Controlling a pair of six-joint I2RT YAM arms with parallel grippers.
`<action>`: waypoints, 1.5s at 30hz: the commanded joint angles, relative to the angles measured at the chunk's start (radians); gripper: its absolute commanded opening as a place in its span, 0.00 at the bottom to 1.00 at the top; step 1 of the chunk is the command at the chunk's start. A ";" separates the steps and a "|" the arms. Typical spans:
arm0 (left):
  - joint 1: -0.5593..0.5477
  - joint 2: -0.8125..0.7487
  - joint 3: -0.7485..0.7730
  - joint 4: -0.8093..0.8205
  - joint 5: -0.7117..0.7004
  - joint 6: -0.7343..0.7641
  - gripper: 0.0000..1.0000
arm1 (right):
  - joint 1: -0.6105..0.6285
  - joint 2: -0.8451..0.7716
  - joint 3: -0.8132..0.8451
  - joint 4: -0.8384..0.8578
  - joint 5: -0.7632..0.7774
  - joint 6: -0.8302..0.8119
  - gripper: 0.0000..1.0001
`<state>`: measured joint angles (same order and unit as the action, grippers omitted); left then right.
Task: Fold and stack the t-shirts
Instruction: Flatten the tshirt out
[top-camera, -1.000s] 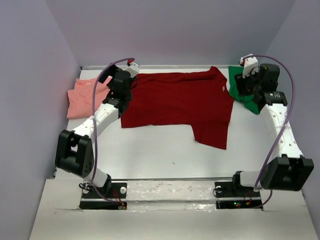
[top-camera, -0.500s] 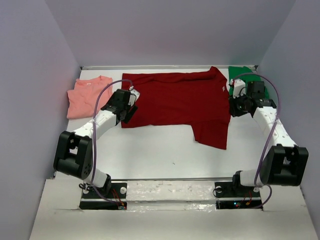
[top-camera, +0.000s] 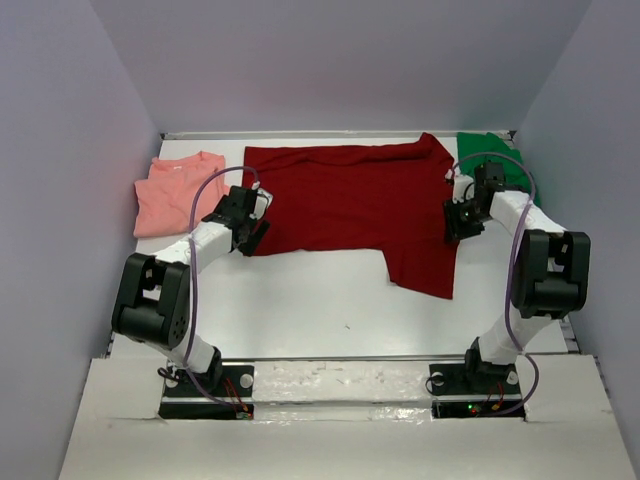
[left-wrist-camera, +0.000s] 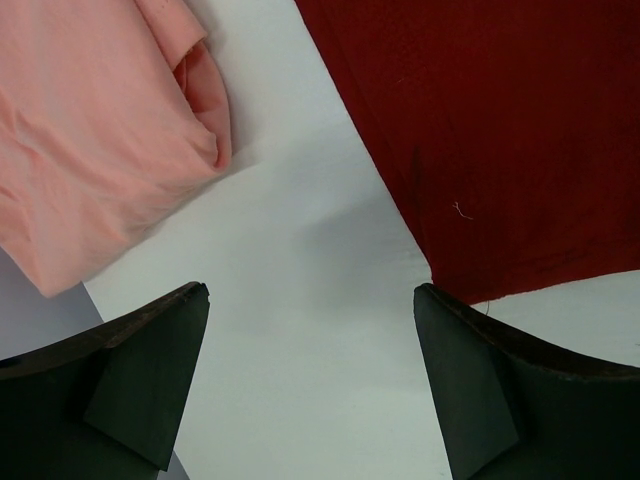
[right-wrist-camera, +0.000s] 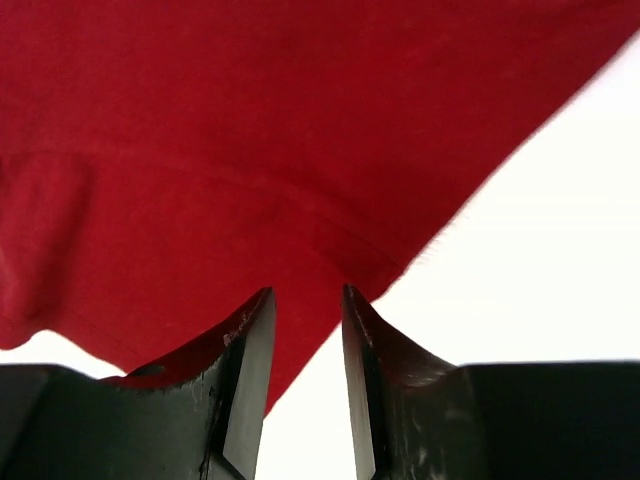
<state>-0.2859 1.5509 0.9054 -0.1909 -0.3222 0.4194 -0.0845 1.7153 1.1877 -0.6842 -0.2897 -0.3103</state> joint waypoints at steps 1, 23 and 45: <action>0.008 -0.015 -0.005 0.016 -0.005 -0.011 0.96 | 0.003 -0.019 0.061 0.000 0.090 0.017 0.39; 0.013 -0.034 -0.014 0.002 0.020 -0.014 0.95 | 0.003 0.136 0.069 0.038 0.126 0.028 0.32; 0.044 -0.077 0.061 -0.172 0.318 -0.030 0.72 | 0.003 0.148 0.053 0.052 0.138 0.010 0.00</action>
<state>-0.2527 1.5356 0.8848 -0.2882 -0.1032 0.3973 -0.0845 1.8557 1.2293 -0.6701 -0.1501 -0.2920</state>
